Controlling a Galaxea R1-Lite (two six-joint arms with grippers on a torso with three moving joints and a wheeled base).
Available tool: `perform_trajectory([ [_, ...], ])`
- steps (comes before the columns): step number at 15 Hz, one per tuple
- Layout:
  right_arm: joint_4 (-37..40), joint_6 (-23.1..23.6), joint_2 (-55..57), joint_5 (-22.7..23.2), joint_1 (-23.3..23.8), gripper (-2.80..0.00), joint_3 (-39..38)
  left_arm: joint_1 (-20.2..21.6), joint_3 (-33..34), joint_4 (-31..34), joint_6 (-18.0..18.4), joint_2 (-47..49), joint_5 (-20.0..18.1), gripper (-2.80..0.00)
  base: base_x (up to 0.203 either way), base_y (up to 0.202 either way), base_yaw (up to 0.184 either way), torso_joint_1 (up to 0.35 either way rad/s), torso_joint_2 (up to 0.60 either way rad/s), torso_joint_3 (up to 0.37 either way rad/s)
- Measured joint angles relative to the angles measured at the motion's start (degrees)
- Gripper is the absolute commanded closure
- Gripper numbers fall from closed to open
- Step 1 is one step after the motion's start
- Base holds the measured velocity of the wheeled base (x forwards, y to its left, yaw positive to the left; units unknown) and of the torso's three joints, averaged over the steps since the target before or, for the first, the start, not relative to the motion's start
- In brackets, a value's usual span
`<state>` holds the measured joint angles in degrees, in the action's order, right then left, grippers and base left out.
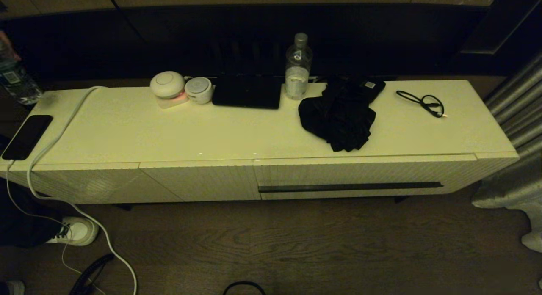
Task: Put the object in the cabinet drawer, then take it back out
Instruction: Open the drawer
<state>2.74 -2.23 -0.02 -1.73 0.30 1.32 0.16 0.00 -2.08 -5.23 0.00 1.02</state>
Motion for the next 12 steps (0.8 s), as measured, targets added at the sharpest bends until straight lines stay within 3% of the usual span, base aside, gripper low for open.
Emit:
perform_trajectory([
  [6,1.0,0.5,0.0,-0.6,0.0,0.0,1.0,0.0,0.0,0.0,0.0,0.0,0.0,0.0,0.0,0.0,0.0,0.0,0.0,0.0],
  [9,4.3,0.0,3.3,-0.9,0.0,0.0,9.0,0.0,0.0,0.0,0.0,0.0,0.0,0.0,0.0,0.0,0.0,0.0,0.0,0.0],
  [12,6.8,-0.9,12.6,-0.6,0.0,0.0,22.4,0.0,0.0,0.0,0.0,0.0,0.0,0.0,0.0,0.0,0.0,0.0,0.0,0.0],
])
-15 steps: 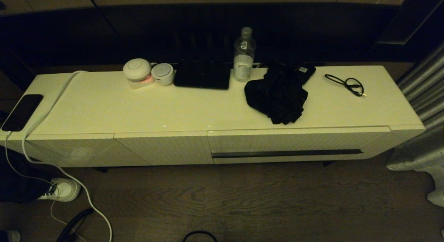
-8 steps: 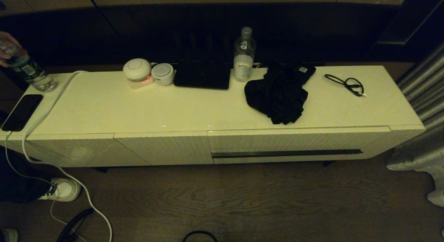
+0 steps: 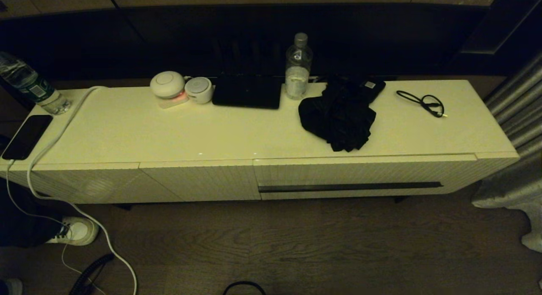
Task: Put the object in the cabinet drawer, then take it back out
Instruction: Open the drawer
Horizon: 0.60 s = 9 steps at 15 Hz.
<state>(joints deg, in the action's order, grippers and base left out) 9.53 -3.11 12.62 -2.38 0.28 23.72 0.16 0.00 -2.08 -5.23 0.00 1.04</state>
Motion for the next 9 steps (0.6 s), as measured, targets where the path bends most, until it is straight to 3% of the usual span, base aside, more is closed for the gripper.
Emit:
perform_trajectory([
  [6,10.0,5.5,25.5,8.2,-0.6,0.0,25.1,0.0,0.0,0.0,0.0,0.0,0.0,0.0,0.0,0.0,0.0,0.0,0.0,0.0],
  [9,16.9,5.7,38.9,10.3,-5.3,0.0,35.1,0.0,0.0,0.0,0.0,0.0,0.0,0.0,0.0,0.0,0.0,0.0,0.0,0.0],
])
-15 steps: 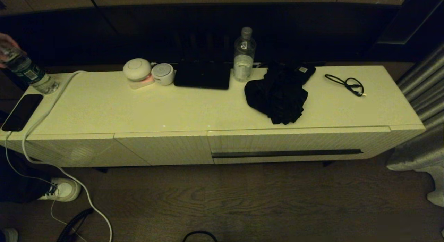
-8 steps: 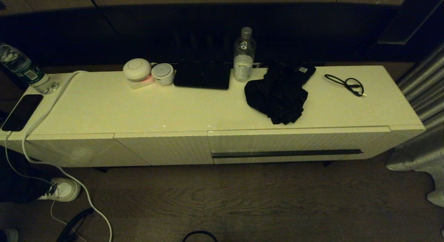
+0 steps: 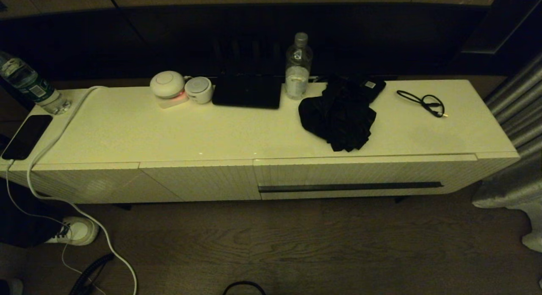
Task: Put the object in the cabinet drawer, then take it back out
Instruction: Open the drawer
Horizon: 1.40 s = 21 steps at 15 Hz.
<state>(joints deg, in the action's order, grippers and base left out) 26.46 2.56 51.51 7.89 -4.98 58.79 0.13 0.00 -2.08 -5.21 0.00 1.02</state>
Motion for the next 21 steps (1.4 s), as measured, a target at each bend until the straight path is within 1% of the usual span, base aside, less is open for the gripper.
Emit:
perform_trajectory([
  [3,2.6,0.1,10.1,0.4,-9.9,0.0,4.9,0.0,0.0,0.0,0.0,0.0,0.0,0.0,0.0,0.0,0.0,0.0,0.0,0.0],
  [5,2.9,1.2,14.8,-1.1,-17.1,0.0,5.5,0.0,0.0,0.0,0.0,0.0,0.0,0.0,0.0,0.0,0.0,0.0,0.0,0.0],
  [6,3.2,3.1,16.8,-3.2,-19.9,0.0,5.4,0.0,0.0,0.0,0.0,0.0,0.0,0.0,0.0,0.0,0.0,0.0,0.0,0.0],
  [7,3.4,6.7,18.7,-5.8,-21.8,0.0,4.8,0.0,0.0,0.0,0.0,0.0,0.0,0.0,0.0,0.0,0.0,0.0,0.0,0.0],
  [8,3.5,10.8,20.4,-7.4,-22.8,0.0,4.0,0.0,0.0,0.0,0.0,0.0,0.0,0.0,0.0,0.0,0.0,0.0,0.0,0.0],
  [10,3.4,19.0,23.1,-8.5,-23.6,0.0,1.6,0.0,0.0,0.0,0.0,0.0,0.0,0.0,0.0,0.0,0.0,0.0,0.0,0.0],
  [12,3.3,26.2,25.4,-9.1,-23.8,0.0,-0.7,0.0,0.0,0.0,0.0,0.0,0.0,0.0,0.0,0.0,0.0,0.0,0.0,0.0],
  [13,3.2,29.8,26.5,-10.1,-23.8,0.0,-1.4,0.0,0.0,0.0,0.0,0.0,0.0,0.0,0.0,0.0,0.0,0.0,0.0,0.0],
  [14,3.2,33.1,27.7,-12.2,-23.8,0.0,-1.9,0.0,0.0,0.0,0.0,0.0,0.0,0.0,0.0,0.0,0.0,0.0,0.0,0.0],
  [15,3.1,35.5,29.0,-14.5,-23.7,0.0,-2.2,0.0,0.0,0.0,0.0,0.0,0.0,0.0,0.0,0.0,0.0,0.0,0.0,0.0],
  [18,0.1,38.7,33.4,-19.9,-23.7,0.0,-2.8,0.0,0.0,0.0,0.0,0.0,0.0,0.0,0.0,0.0,0.0,0.0,0.0,0.0],
  [20,-5.5,42.1,36.1,-22.3,-23.7,0.0,-4.5,0.0,0.0,0.0,0.0,0.0,0.0,0.0,0.0,0.0,0.0,0.0,0.0,0.0],
  [21,-9.3,43.9,37.5,-22.8,-23.7,0.0,-5.9,0.0,0.0,0.0,0.0,0.0,0.0,0.0,0.0,0.0,0.0,0.0,0.0,0.0],
])
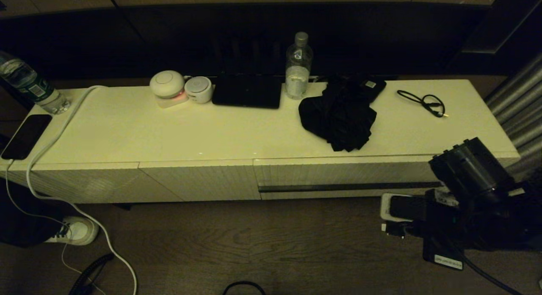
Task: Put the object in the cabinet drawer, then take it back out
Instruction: Open the drawer
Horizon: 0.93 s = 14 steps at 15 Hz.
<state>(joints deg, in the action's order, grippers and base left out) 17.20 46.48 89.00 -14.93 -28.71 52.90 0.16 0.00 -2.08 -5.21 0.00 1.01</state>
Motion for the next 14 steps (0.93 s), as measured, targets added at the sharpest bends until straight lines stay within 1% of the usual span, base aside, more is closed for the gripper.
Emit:
perform_trajectory([
  [3,-10.1,6.4,4.1,-0.4,0.2,0.0,-3.7,0.0,0.0,0.0,0.0,0.0,0.0,0.0,0.0,0.0,0.0,0.0,0.0,0.0],
  [4,-13.9,7.7,5.7,-0.5,0.2,0.0,-4.9,0.0,0.0,0.0,0.0,0.0,0.0,0.0,0.0,0.0,0.0,0.0,0.0,0.0],
  [7,-22.0,12.2,9.7,-0.6,0.8,0.0,-7.3,0.0,0.0,0.0,0.0,0.0,0.0,0.0,0.0,0.0,0.0,0.0,0.0,0.0],
  [9,-28.5,16.9,11.9,-0.2,1.6,0.0,-9.5,0.0,0.0,0.0,0.0,0.0,0.0,0.0,0.0,0.0,0.0,0.0,0.0,0.0],
  [11,-32.3,23.9,13.3,1.8,2.9,0.0,-10.8,0.0,0.0,0.0,0.0,0.0,0.0,0.0,0.0,0.0,0.0,0.0,0.0,0.0],
  [12,-32.9,26.1,14.0,3.0,3.4,0.0,-10.9,0.0,0.0,0.0,0.0,0.0,0.0,0.0,0.0,0.0,0.0,0.0,0.0,0.0],
  [14,-34.8,28.4,14.9,3.4,4.5,0.0,-10.8,0.0,0.0,0.0,0.0,0.0,0.0,0.0,0.0,0.0,0.0,0.0,0.0,0.0],
])
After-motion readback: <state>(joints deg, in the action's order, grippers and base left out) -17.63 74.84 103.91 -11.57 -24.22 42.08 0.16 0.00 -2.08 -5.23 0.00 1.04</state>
